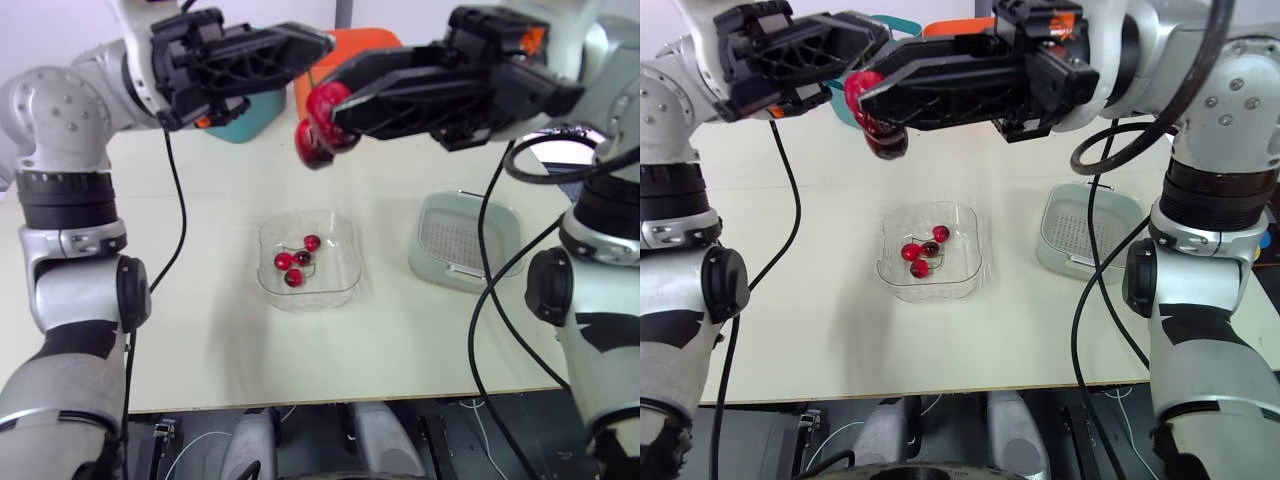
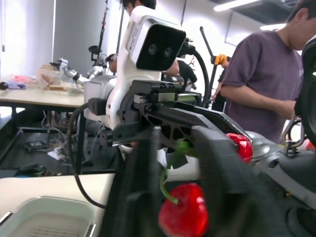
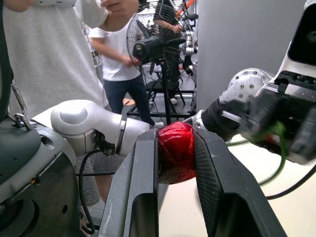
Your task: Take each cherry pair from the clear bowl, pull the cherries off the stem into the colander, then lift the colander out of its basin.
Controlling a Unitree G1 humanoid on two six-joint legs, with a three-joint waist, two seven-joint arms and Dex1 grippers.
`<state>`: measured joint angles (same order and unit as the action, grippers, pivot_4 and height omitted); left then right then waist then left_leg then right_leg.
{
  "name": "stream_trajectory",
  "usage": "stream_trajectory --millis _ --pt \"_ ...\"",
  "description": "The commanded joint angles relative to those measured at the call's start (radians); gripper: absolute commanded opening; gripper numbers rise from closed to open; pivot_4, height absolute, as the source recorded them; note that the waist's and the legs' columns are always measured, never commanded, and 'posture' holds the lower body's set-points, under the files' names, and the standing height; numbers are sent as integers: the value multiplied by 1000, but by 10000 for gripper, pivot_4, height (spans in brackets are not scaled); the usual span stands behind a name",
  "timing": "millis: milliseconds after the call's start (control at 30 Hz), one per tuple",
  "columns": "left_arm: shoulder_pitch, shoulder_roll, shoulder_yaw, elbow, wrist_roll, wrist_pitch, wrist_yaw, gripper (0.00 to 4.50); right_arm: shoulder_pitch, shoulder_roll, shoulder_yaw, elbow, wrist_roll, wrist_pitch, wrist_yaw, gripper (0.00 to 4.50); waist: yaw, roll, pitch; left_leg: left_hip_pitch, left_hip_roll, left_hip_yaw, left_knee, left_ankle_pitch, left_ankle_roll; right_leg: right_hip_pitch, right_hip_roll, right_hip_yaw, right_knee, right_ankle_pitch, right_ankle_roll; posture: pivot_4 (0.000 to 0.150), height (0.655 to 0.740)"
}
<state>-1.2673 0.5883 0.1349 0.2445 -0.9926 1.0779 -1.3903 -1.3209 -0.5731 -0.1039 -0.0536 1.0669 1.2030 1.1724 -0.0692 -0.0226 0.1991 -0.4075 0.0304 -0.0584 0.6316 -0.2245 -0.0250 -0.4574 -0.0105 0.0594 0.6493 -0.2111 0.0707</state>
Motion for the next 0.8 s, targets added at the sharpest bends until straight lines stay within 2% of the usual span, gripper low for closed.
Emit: stream_trajectory --millis 33,233,400,433,633,800 --pt "-11 26 32 -13 1 -14 15 301 -11 -3 -14 2 23 -7 -6 7391 0 0 0 0 0 0 0 0 0 0 0 0 0 0 0 1500 7400" --pt "8 54 42 -21 0 -11 33 0 0 -4 -8 20 9 -20 -21 25729 0 0 0 0 0 0 0 0 0 0 0 0 0 0 0 1500 7400" --pt "54 91 -22 -26 117 -116 29 0 33 -66 1 62 -78 -72 -29 43029 1 0 0 0 0 0 0 0 0 0 0 0 0 0 0 1500 7400" --pt "60 93 -35 -21 147 -144 32 0 40 -86 3 71 -95 -80 -26 44480 3 0 0 0 0 0 0 0 0 0 0 0 0 0 0 1500 7400" --pt "87 95 -131 -14 332 -298 70 0 87 -232 40 86 -188 -56 -23 44480 13 0 0 -1 -1 0 0 0 0 0 -1 0 -1 0 0 1500 7400" --pt "79 80 -190 17 458 -390 116 0 99 -323 157 27 -278 19 -75 44480 6 0 0 0 0 1 0 0 0 -1 0 1 -1 0 0 1500 7400"
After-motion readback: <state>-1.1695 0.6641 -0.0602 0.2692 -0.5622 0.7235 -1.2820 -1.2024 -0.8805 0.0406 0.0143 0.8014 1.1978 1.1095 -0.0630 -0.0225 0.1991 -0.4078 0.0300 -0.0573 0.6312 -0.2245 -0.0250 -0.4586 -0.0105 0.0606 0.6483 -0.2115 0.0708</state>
